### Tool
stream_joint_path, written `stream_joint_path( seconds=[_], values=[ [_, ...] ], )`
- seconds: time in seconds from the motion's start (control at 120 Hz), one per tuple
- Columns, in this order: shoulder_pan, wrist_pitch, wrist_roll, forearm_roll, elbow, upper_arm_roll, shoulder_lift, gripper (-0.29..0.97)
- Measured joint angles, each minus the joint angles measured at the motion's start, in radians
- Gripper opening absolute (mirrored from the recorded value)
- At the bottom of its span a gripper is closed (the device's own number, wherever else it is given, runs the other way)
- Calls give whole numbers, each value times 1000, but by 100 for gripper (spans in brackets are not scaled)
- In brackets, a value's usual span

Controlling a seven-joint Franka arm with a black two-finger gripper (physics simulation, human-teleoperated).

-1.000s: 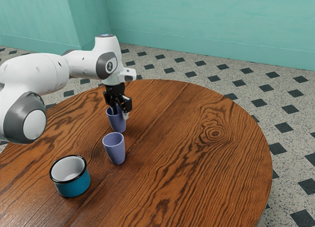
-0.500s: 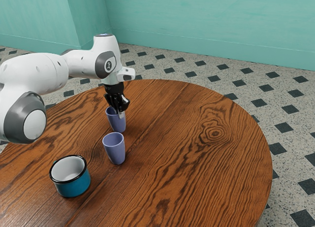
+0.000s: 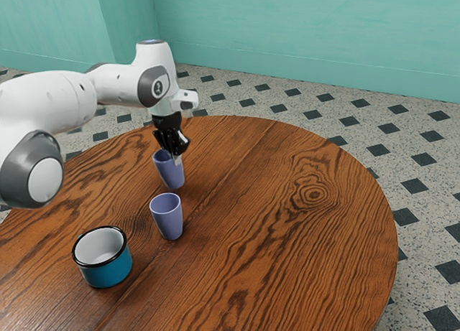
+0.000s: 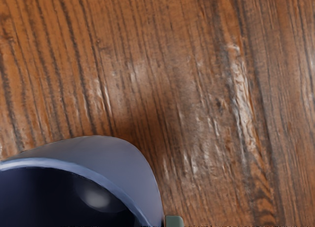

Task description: Place the left cup onto the right cup

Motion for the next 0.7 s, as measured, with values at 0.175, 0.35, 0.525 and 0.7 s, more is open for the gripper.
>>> stream_joint_path(
  seconds=[0.175, 0.35, 0.525, 0.7],
  values=[
    [-38, 1, -8, 7, -107, 10, -125, -11],
    [-83, 10, -23, 24, -232, 18, -248, -11],
    [-109, 15, -47, 53, -309, 19, -312, -11],
    [-126, 17, -77, 77, -376, 18, -378, -11]
  ],
)
